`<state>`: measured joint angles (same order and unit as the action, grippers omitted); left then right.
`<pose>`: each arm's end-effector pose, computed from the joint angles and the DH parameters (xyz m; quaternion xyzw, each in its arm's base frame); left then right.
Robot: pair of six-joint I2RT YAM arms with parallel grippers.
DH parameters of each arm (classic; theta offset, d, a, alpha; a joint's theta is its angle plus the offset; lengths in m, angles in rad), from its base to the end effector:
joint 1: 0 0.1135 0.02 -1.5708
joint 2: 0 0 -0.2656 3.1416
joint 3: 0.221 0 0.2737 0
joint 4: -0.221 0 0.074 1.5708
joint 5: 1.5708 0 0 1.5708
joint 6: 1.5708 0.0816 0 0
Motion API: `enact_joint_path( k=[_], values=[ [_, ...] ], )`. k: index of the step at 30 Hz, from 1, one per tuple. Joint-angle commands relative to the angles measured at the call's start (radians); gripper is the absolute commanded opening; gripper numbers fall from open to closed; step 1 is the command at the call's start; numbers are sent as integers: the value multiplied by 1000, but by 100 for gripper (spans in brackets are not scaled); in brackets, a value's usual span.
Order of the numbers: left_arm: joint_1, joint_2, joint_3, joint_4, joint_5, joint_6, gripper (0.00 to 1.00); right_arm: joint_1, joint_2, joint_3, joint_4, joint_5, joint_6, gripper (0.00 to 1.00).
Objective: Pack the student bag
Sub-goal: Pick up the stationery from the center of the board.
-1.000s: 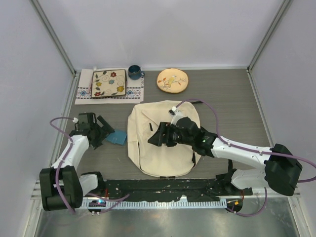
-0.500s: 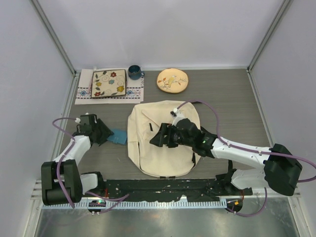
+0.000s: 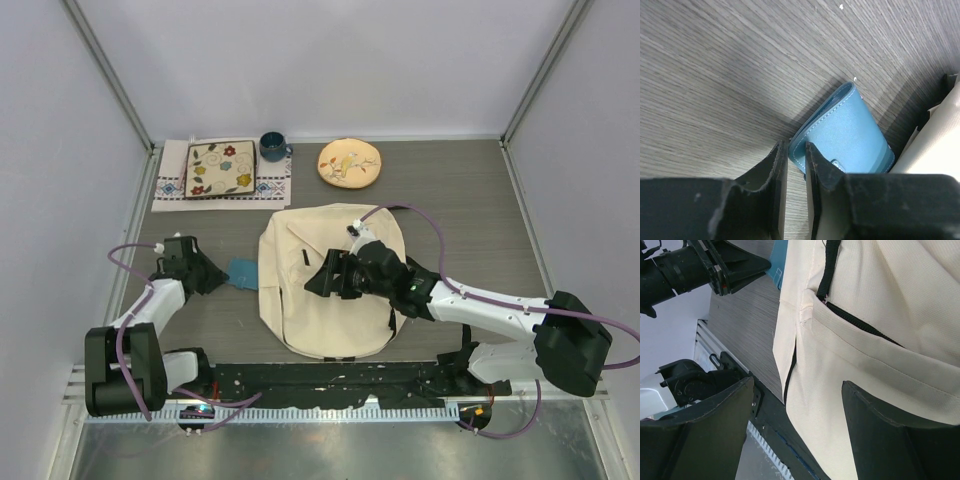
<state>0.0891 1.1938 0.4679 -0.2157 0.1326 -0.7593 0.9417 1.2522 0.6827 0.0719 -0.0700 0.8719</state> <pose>0.2529 0.0118 0.1028 -0.3718 0.8732 -0.1610 0.2709 0.1899 0.2707 0.1981 -0.0478 0.8578 0.4209 0.2912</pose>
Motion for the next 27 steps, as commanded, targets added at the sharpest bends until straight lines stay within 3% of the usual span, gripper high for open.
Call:
enact_joint_path(
  k=[1, 7, 18, 27],
  values=[
    [-2, -22, -5, 44, 15, -5, 20, 6, -13, -2, 0, 25, 12, 76],
    [-2, -40, -3, 30, 13, 0, 0, 6, -10, -2, -3, 27, 12, 76],
    [-2, -135, 15, -40, -14, 6, 0, 8, -13, -2, -4, 30, 15, 76],
    [-2, -296, 80, -209, -76, 6, 0, 6, -11, -3, 9, 26, 19, 76]
  ],
)
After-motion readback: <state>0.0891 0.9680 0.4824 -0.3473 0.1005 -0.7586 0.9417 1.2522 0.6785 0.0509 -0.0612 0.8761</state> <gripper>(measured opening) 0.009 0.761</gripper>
